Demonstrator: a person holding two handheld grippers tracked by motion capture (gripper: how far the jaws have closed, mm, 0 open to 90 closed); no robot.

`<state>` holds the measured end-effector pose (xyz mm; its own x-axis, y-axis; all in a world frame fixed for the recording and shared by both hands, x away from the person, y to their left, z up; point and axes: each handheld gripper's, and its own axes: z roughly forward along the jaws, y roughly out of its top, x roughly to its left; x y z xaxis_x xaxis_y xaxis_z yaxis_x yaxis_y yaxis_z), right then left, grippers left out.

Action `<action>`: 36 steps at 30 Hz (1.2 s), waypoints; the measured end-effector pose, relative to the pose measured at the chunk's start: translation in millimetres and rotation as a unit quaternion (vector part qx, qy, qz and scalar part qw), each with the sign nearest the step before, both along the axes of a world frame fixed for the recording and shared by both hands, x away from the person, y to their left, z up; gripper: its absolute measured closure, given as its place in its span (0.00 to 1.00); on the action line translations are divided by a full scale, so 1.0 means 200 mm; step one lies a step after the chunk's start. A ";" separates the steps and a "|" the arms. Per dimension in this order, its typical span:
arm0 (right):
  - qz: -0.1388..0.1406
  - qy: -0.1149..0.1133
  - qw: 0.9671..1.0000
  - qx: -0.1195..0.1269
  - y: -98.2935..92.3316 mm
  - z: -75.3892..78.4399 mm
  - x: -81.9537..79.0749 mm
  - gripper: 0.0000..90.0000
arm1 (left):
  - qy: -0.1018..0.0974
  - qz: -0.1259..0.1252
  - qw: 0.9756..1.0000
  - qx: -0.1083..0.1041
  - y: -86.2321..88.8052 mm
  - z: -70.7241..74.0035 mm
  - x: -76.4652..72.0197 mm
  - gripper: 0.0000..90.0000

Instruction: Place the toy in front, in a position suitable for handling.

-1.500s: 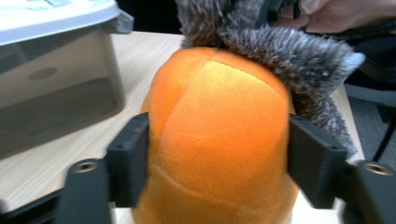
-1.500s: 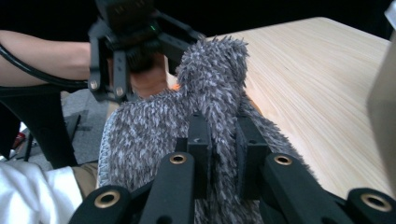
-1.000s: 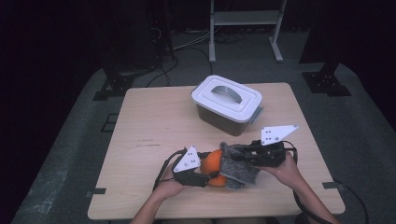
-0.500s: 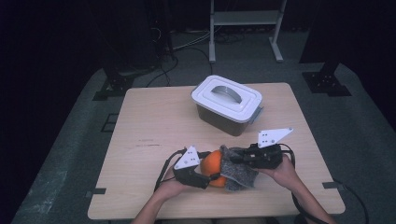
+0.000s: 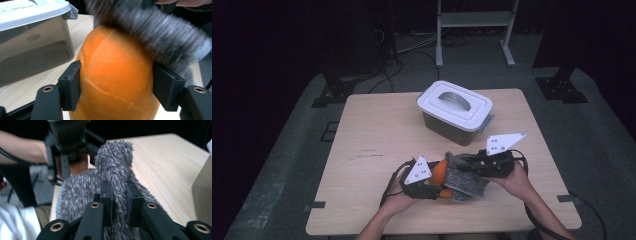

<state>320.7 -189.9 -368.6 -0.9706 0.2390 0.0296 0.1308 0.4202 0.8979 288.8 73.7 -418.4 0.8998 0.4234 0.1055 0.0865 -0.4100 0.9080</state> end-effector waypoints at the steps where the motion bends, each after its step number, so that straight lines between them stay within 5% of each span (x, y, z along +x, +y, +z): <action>1: 0.001 0.000 1.000 -0.009 0.01 -0.01 0.00 0.87 | 0.001 -0.001 1.000 0.002 0.00 -0.01 0.00 0.31; 6: 0.015 0.023 1.000 0.006 -0.01 -0.07 0.01 0.87 | 0.015 -0.022 1.000 -0.009 0.02 -0.03 0.02 0.13; 12: 0.021 0.028 0.999 0.007 -0.04 -0.08 0.01 0.87 | 0.039 -0.043 0.998 -0.026 0.03 -0.07 0.06 0.07; 14: 0.019 0.026 0.999 0.007 -0.05 -0.08 0.01 0.87 | 0.054 -0.053 0.996 -0.037 0.03 -0.09 0.08 0.12; 19: -0.001 0.026 1.000 0.012 -0.09 -0.09 0.02 0.87 | 0.025 -0.027 0.999 -0.031 0.03 -0.05 0.05 0.37; 27: -0.031 0.033 0.999 -0.008 -0.16 -0.10 0.03 0.86 | 0.006 -0.005 1.000 -0.005 0.05 0.01 0.02 0.39; 32: -0.013 0.008 1.000 0.008 -0.09 -0.01 0.01 0.86 | 0.008 -0.006 1.000 -0.005 0.03 0.01 0.02 0.38; 36: 0.005 0.003 1.000 -0.009 0.00 -0.01 0.01 0.87 | 0.011 -0.013 1.000 0.005 0.03 0.00 0.02 0.35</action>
<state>323.3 -190.7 -371.2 -0.9727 0.2299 0.0317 0.1325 0.4382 0.8891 292.7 79.4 -418.3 0.9124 0.3995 0.0889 0.0965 -0.4210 0.9019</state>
